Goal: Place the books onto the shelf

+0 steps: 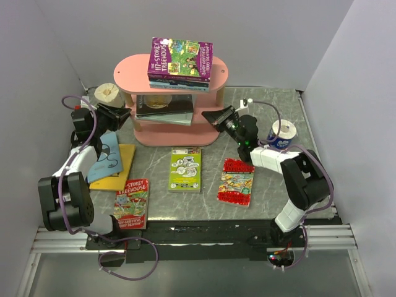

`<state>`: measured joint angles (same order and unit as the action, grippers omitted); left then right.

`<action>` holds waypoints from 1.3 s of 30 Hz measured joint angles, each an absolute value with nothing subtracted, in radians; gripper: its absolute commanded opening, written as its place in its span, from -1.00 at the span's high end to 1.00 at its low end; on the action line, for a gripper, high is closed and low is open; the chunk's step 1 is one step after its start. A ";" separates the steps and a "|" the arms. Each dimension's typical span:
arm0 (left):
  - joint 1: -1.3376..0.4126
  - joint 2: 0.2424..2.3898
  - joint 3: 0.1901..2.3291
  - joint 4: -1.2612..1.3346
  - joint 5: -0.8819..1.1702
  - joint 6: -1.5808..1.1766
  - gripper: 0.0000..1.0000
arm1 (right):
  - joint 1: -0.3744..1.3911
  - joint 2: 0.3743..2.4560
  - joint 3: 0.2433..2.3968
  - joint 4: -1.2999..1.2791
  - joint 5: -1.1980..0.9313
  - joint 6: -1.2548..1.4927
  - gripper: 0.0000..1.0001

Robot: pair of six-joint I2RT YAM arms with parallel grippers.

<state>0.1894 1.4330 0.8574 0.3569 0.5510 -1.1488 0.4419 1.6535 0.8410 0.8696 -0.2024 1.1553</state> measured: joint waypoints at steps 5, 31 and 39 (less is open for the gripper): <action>0.189 1.433 0.857 0.356 0.552 -1.150 0.28 | 0.439 1.671 0.913 0.855 -0.204 1.156 1.00; 0.167 1.469 0.857 0.408 0.595 -1.176 0.29 | 0.465 1.788 1.015 0.838 -0.260 1.159 1.00; 0.168 1.471 0.857 0.414 0.596 -1.176 0.30 | 0.474 1.790 1.016 0.844 -0.263 1.152 1.00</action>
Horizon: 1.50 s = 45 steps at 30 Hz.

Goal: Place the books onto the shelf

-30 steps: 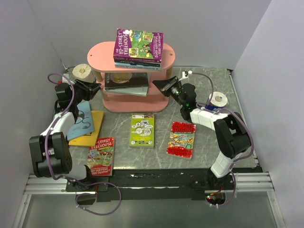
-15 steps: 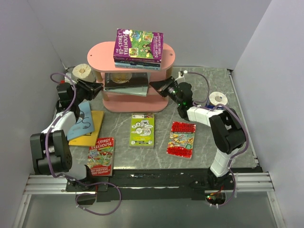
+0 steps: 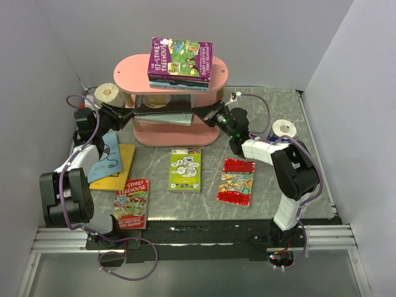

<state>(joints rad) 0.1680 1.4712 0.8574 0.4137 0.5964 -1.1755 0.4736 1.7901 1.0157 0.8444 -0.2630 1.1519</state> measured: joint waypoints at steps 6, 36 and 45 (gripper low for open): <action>0.169 1.481 0.859 0.426 0.597 -1.176 0.30 | 0.477 1.790 1.015 0.850 -0.265 1.142 1.00; 0.163 1.484 0.860 0.434 0.575 -1.175 0.30 | 0.530 1.709 0.871 0.947 -0.276 1.127 1.00; 0.148 1.484 0.860 0.436 0.555 -1.174 0.30 | 0.530 1.695 0.847 0.958 -0.278 1.128 1.00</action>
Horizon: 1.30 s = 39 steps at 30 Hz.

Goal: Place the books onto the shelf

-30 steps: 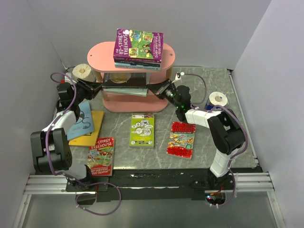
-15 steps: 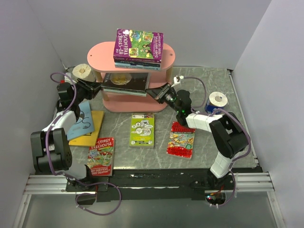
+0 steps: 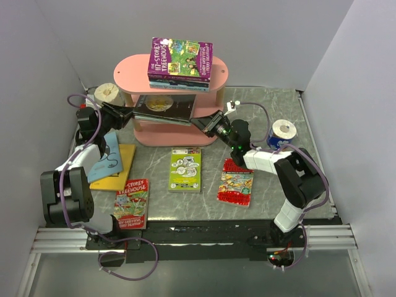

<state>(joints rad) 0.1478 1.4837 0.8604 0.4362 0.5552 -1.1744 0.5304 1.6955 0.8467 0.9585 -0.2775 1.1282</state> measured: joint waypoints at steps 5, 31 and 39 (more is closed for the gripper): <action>0.144 1.483 0.860 0.436 0.551 -1.174 0.30 | 0.530 1.691 0.845 0.957 -0.278 1.128 1.00; 0.132 1.451 0.838 0.435 0.537 -1.172 0.34 | 0.514 1.691 0.844 0.957 -0.277 1.137 1.00; 0.127 1.444 0.833 0.429 0.537 -1.172 0.34 | 0.506 1.691 0.844 0.957 -0.277 1.144 1.00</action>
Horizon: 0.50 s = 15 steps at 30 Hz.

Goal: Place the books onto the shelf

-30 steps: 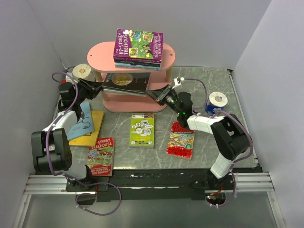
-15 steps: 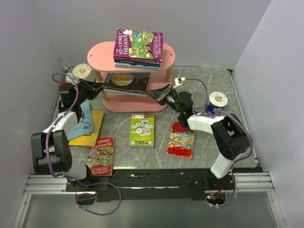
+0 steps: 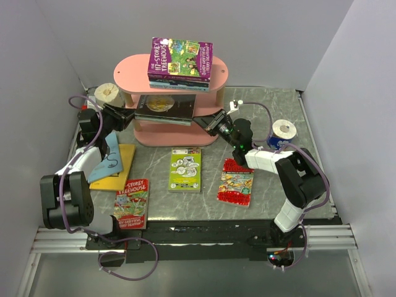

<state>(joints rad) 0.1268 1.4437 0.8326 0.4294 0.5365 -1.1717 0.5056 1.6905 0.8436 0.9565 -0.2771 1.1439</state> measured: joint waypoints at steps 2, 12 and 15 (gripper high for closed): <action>0.126 1.442 0.830 0.429 0.537 -1.172 0.33 | 0.504 1.691 0.844 0.957 -0.278 1.144 1.00; 0.127 1.437 0.831 0.413 0.537 -1.165 0.27 | 0.502 1.681 0.842 0.945 -0.276 1.143 1.00; 0.134 1.431 0.833 0.395 0.546 -1.164 0.25 | 0.497 1.674 0.838 0.938 -0.279 1.144 1.00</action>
